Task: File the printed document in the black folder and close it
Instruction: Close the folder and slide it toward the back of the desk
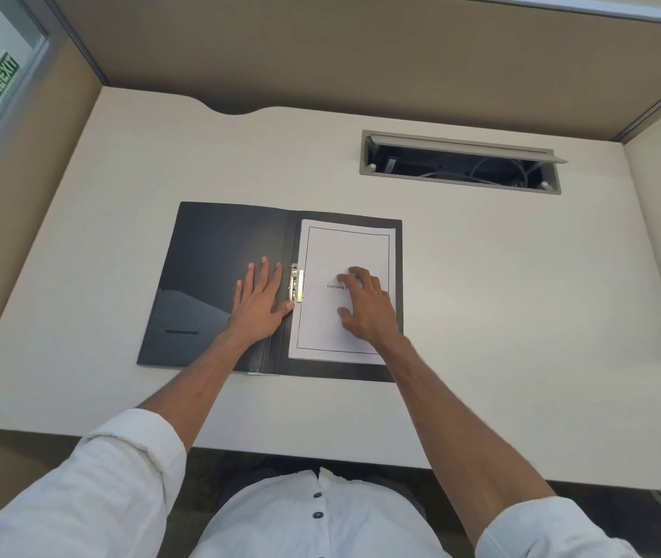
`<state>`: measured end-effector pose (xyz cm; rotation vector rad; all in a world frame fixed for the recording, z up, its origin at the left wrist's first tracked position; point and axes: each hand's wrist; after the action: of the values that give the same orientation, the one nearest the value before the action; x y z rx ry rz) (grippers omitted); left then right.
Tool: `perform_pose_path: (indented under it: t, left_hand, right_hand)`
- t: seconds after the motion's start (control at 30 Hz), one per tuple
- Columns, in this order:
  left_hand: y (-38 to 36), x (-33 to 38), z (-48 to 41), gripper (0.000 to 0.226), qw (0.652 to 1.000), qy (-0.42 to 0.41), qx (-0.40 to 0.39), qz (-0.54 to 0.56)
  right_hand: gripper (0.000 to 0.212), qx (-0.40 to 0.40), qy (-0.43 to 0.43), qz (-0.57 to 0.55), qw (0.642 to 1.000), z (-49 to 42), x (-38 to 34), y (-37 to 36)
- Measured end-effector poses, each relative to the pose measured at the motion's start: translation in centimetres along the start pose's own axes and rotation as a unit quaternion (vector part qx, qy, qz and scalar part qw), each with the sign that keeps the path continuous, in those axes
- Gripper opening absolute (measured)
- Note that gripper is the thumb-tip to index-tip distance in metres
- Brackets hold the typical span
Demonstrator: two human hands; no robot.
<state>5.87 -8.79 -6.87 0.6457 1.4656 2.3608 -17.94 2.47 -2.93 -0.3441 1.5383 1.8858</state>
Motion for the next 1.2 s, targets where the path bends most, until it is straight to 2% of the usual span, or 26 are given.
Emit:
perform_pose_path:
  t: [0.17,0.27,0.37,0.53,0.7,0.87,1.03,1.2]
  left_hand:
    - [0.6,-1.3,1.6,0.073,0.999,-0.007,0.033,-0.009]
    - [1.3,-3.3,3.0,0.067,0.997,0.006,0.077,-0.015]
    - [2.0,-6.3,4.1,0.062,0.991,0.058,0.120,-0.008]
    - [3.0,-10.7,5.5,0.062,0.975,0.166,0.146,0.008]
    - [4.1,-12.2,6.4,0.063,0.955,0.229,0.164,0.093]
    - [6.5,-12.2,6.4,0.055,0.905,0.305,0.190,0.228]
    - [9.1,-11.9,7.5,0.049,0.904,0.285,0.236,0.213]
    - [11.6,-11.4,8.6,0.044,0.906,0.252,0.267,0.211]
  right_hand:
    - [0.066,0.000,-0.004,-0.007,1.000,-0.2,-0.5,-0.1]
    - [0.064,0.029,-0.011,-0.020,0.999,-0.4,-1.7,-0.7]
    - [0.063,0.046,0.015,-0.032,0.998,-0.7,-4.5,-1.9]
    - [0.060,-0.014,0.119,-0.029,0.992,-1.4,-10.2,-4.6]
    - [0.062,-0.037,0.129,-0.028,0.991,-2.1,-13.6,-7.1]
    - [0.061,-0.052,0.096,-0.049,0.993,-2.3,-15.0,-8.9]
    - [0.059,-0.046,0.065,-0.083,0.993,-2.2,-15.9,-9.1]
    - [0.070,-0.070,0.062,-0.092,0.991,-1.7,-15.8,-7.8]
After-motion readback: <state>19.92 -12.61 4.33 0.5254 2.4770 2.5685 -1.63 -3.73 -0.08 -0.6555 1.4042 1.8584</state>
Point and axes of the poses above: each hand's wrist, its own z-axis away from the middle knuckle, its own y-axis out of the back of the hand, x = y × z, and after that the axes turned 11 degrees about -z, right-handed
